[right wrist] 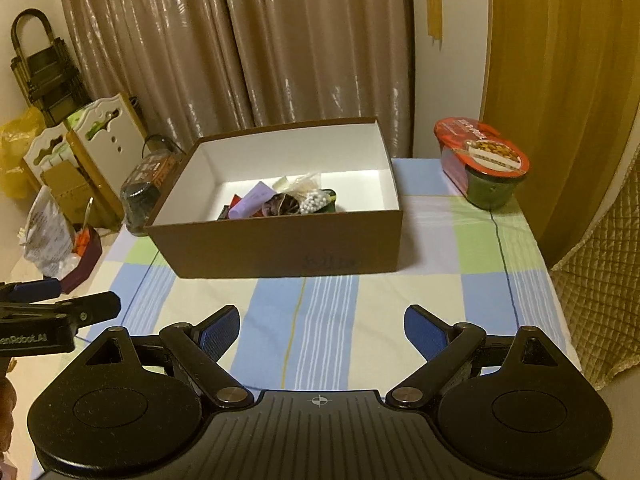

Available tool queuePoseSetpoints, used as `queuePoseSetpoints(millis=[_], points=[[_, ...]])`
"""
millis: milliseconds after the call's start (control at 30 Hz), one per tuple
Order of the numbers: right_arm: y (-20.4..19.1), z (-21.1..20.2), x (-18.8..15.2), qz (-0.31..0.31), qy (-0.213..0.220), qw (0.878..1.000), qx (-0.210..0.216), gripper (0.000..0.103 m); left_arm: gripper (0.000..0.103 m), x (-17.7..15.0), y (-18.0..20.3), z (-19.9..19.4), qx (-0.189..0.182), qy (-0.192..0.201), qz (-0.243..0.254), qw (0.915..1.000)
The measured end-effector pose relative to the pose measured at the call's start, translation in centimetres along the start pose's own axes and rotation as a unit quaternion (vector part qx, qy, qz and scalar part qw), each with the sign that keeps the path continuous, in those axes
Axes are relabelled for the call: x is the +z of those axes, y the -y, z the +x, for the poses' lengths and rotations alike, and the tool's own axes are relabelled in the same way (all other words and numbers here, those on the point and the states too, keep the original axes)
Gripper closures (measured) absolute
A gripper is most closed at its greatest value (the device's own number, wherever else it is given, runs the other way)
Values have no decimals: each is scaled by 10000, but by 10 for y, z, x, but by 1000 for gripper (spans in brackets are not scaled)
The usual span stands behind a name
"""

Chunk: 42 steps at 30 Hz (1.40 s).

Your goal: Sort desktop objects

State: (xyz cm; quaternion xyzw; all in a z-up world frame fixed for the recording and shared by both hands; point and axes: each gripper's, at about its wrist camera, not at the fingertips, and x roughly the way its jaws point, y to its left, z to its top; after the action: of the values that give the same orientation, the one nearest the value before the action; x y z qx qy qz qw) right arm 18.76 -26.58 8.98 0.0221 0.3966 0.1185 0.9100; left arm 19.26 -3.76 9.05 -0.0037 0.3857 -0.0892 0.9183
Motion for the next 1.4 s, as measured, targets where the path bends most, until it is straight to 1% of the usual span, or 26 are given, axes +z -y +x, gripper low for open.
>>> queuePoseSetpoints(millis=[200,367,800,967,1200,1400], points=[[-3,-1,-8,40,-68,10000,-12,11,1,-8,5,-5,68,-37,22,10000],[-8,-5,-9,-24,-63,10000,-22,11,1,-9,5,-7,18,-49,-26,10000],[-13,-3,-3,-32,-111,9999,25,11,1,-5,3,-8,93,-13,18,10000],[-16,2,4,-89,-234,9997,75,11,1,-1,1,-5,122,-79,14,9999],[-20,15,22,-312,-469,9983,135,11,1,11,-3,6,205,-286,-19,9994],[-21,25,41,-347,-593,9975,181,11,1,24,-5,14,251,-299,-5,9992]])
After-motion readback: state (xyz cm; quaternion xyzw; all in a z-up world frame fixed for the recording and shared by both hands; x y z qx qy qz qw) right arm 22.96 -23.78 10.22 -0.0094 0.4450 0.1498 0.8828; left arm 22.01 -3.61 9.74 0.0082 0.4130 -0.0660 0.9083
